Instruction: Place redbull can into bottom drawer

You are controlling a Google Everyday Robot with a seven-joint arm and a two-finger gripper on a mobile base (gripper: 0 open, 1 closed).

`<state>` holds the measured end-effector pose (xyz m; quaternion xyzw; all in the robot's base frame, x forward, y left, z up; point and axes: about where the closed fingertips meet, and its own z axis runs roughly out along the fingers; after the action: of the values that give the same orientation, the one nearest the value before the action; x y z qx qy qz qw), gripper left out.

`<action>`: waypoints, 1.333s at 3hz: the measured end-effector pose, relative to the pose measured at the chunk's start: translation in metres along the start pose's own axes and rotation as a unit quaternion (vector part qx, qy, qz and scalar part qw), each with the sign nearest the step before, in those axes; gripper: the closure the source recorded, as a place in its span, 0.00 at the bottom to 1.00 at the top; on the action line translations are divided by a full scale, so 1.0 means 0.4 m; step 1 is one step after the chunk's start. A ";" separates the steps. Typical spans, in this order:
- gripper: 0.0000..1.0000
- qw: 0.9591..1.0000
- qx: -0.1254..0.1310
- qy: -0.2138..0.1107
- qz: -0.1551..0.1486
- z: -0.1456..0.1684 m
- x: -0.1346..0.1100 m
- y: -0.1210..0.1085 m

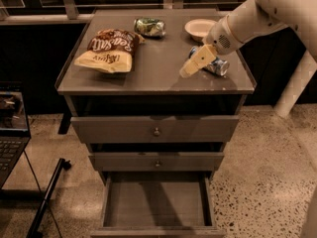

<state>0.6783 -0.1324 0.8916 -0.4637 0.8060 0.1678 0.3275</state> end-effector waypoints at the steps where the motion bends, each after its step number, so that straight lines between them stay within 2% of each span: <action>1: 0.00 1.000 0.005 0.010 -0.003 0.012 -0.002 -0.049; 3: 0.00 0.998 0.031 0.048 0.000 0.029 0.037 -0.139; 4: 0.00 0.997 0.033 0.062 0.017 0.040 0.086 -0.167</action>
Offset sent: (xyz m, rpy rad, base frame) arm 0.0554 -0.0361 -0.0087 -0.1058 -0.0102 -0.0544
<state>0.7292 -0.1797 0.8586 -0.4482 0.8375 0.1175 0.2897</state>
